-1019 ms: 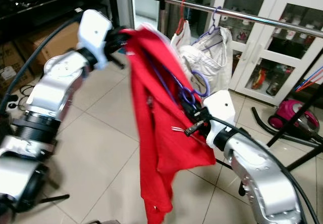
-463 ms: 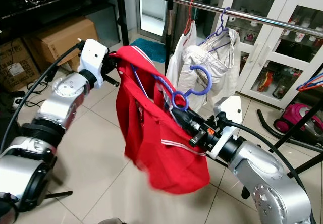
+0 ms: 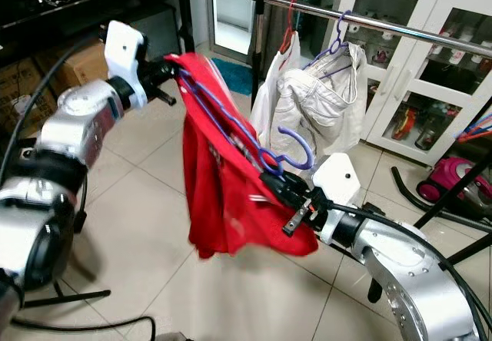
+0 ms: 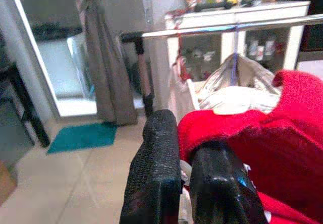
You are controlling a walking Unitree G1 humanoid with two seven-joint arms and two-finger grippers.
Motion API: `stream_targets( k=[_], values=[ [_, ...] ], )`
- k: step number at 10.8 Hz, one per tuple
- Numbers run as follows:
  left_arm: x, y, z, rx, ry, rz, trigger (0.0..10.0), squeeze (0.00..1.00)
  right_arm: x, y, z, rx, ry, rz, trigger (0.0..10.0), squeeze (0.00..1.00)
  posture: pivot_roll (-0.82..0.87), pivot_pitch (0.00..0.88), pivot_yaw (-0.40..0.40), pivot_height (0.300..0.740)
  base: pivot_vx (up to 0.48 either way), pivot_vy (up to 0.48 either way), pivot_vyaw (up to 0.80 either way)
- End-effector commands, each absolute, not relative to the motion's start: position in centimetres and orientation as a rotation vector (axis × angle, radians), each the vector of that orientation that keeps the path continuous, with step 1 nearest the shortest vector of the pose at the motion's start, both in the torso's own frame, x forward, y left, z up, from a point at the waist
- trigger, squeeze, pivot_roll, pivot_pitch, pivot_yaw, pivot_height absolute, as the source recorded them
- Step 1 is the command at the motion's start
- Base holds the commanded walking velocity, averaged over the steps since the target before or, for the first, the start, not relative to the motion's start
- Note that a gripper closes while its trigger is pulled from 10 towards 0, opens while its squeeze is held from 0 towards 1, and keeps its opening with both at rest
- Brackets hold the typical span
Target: Hang hanger
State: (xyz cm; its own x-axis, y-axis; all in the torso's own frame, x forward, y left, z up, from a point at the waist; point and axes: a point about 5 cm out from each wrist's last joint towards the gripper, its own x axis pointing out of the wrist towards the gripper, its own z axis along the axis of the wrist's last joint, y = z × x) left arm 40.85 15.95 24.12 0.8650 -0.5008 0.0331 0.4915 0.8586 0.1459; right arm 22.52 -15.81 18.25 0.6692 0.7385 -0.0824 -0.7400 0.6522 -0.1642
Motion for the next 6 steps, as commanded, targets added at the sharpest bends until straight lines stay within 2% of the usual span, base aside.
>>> stream_targets(
  k=[1, 3, 4, 5, 6],
  values=[
    [41.1, 18.0, 26.2, 0.108, -0.113, -0.457, 0.0, 0.0, 22.3, -16.5, 17.1, -0.235, 0.08, 0.86, 0.0, 0.0, 0.02, 0.0, 0.02, 0.74, 0.0, 0.0, 0.0],
    [41.1, 18.3, 26.5, 0.077, -0.088, -0.485, 0.0, 0.0, 22.4, -16.9, 17.4, -0.175, 0.053, 0.834, 0.0, 0.0, 0.02, 0.0, 0.022, 0.74, 0.0, 0.0, 0.0],
    [41.2, 19.1, 24.9, 0.078, -0.037, -0.397, 0.0, 0.0, 23.1, -17.5, 17.9, -0.073, -0.007, 0.73, 0.0, 0.0, 0.02, 0.0, 0.028, 0.74, 0.0, 0.0, 0.0],
    [40.9, 18.7, 22.0, 0.049, 0.021, -0.401, 0.0, 0.0, 24.5, -18.4, 18.7, 0.112, -0.096, 0.511, 0.0, 0.0, 0.01, 0.0, 0.032, 0.74, 0.0, 0.0, 0.0],
    [40.6, 18.0, 21.1, 0.036, 0.036, -0.433, 0.0, 0.0, 24.8, -18.4, 18.8, 0.184, -0.116, 0.454, 0.0, 0.0, 0.01, 0.0, 0.033, 0.74, 0.0, 0.0, 0.0]
  ],
)
